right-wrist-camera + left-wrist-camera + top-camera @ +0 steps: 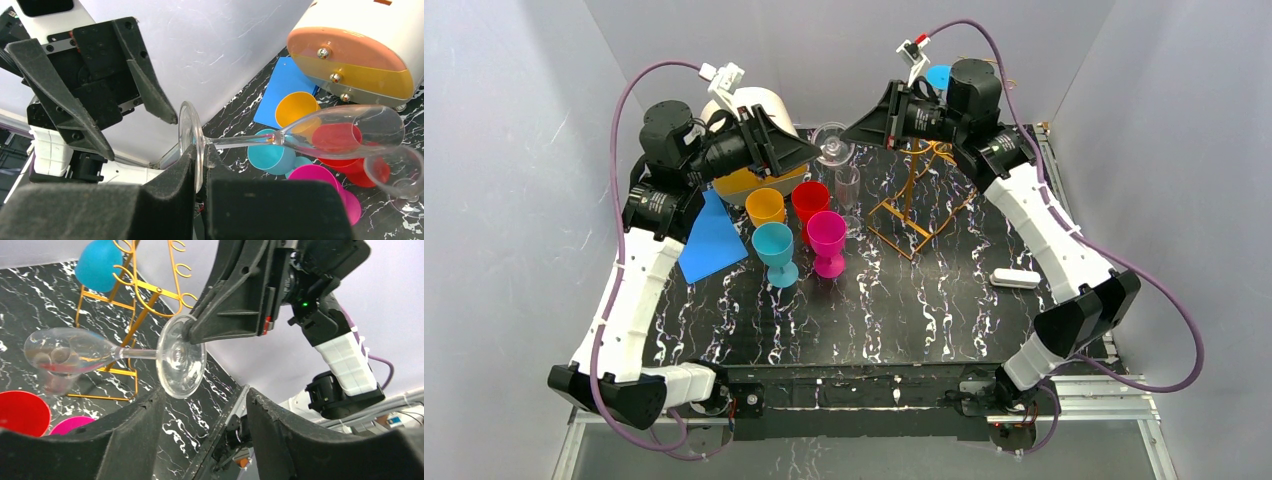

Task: Take the wine glass off the wine glass rack
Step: Place the wine glass at the center of the board.

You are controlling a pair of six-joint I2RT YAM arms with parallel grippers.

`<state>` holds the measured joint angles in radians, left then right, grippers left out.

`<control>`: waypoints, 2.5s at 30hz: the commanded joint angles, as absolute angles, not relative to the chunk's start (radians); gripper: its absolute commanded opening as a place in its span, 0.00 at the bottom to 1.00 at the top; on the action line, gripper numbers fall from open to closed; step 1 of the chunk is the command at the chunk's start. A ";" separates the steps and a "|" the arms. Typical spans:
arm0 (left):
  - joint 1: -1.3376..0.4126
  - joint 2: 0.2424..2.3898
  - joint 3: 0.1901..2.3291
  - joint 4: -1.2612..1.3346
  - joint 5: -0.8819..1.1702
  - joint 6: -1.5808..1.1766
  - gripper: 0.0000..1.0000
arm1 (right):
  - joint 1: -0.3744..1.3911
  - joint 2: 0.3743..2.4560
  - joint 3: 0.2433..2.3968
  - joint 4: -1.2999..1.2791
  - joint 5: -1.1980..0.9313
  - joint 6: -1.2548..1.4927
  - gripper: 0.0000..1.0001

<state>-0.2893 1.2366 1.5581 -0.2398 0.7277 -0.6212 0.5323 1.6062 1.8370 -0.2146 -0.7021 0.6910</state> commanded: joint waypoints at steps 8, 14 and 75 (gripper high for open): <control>-0.295 1.203 1.483 -0.225 0.852 -0.676 0.47 | 0.562 1.463 1.726 -0.132 -0.726 0.678 0.01; -0.310 1.178 1.433 -0.226 0.848 -0.690 0.52 | 0.572 1.391 1.664 -0.139 -0.708 0.675 0.01; -0.769 1.120 1.199 -0.046 0.630 -0.575 0.00 | 0.582 0.954 1.056 -0.231 -0.344 0.739 0.81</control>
